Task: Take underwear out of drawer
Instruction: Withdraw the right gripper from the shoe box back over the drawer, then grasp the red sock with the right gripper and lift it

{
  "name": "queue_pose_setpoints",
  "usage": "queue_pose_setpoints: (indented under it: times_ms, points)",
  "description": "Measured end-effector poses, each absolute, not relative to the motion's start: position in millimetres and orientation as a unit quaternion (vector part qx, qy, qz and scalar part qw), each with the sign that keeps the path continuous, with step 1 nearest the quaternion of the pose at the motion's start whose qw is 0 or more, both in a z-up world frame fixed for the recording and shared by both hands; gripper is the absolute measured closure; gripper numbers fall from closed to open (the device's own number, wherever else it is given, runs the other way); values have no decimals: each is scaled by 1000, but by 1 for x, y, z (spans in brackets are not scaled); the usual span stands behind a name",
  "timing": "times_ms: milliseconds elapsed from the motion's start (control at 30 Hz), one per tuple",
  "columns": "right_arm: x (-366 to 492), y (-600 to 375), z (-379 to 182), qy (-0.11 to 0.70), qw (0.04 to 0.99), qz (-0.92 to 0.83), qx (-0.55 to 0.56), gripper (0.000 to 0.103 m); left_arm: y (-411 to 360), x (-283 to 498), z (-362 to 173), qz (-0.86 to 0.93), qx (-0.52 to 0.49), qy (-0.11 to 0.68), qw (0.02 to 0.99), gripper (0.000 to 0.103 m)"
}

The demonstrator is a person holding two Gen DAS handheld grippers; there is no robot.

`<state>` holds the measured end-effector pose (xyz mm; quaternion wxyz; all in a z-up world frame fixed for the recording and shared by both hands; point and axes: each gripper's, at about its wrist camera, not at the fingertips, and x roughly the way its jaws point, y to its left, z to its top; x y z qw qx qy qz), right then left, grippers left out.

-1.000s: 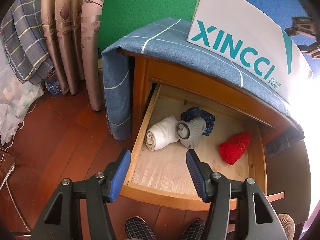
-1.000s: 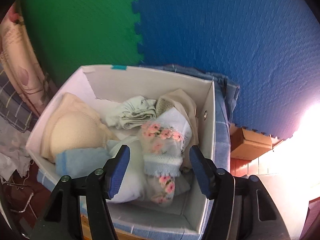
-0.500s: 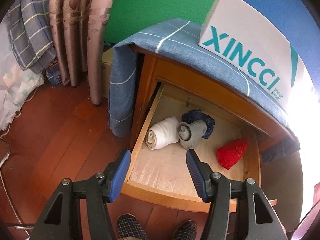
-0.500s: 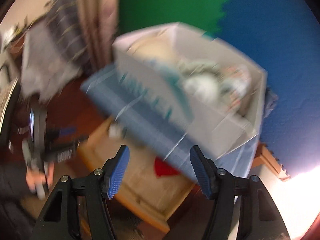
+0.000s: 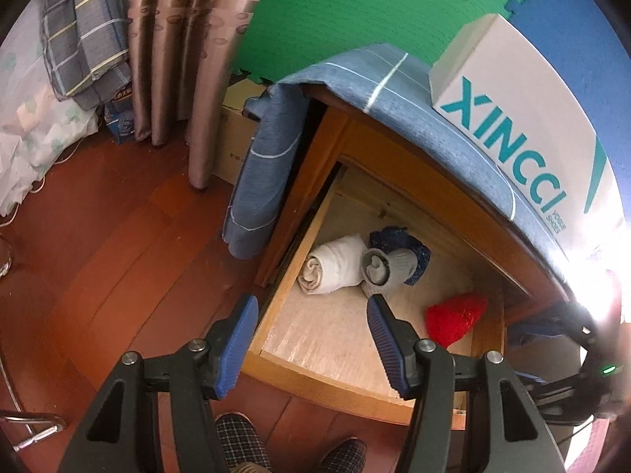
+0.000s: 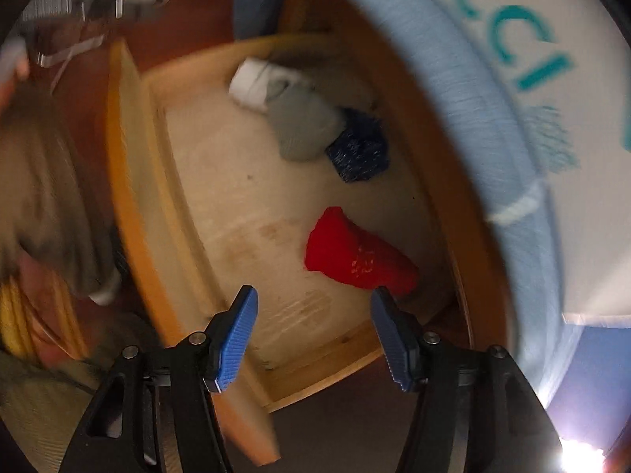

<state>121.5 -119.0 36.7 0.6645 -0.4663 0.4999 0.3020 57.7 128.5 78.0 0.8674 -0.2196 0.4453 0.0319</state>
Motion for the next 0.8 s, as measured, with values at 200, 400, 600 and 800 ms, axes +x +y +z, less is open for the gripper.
queue_pose_setpoints:
  times_ms: [200, 400, 600, 800]
  points:
    - [133, -120, -7, 465, 612, 318, -555, 47, 134, 58, 78, 35, -232, 447, 863, 44]
    - [140, -120, -44, 441, 564, 325, -618, 47, 132, 61, 76, 34, -230, 451, 862, 44]
    - [154, -122, -70, 426, 547, 316, -648, 47, 134, 63, 74, 32, -232, 452, 861, 44]
    - [166, -122, -88, 437, 536, 327, -644, 45, 134, 64, 73, 31, -234, 453, 860, 44]
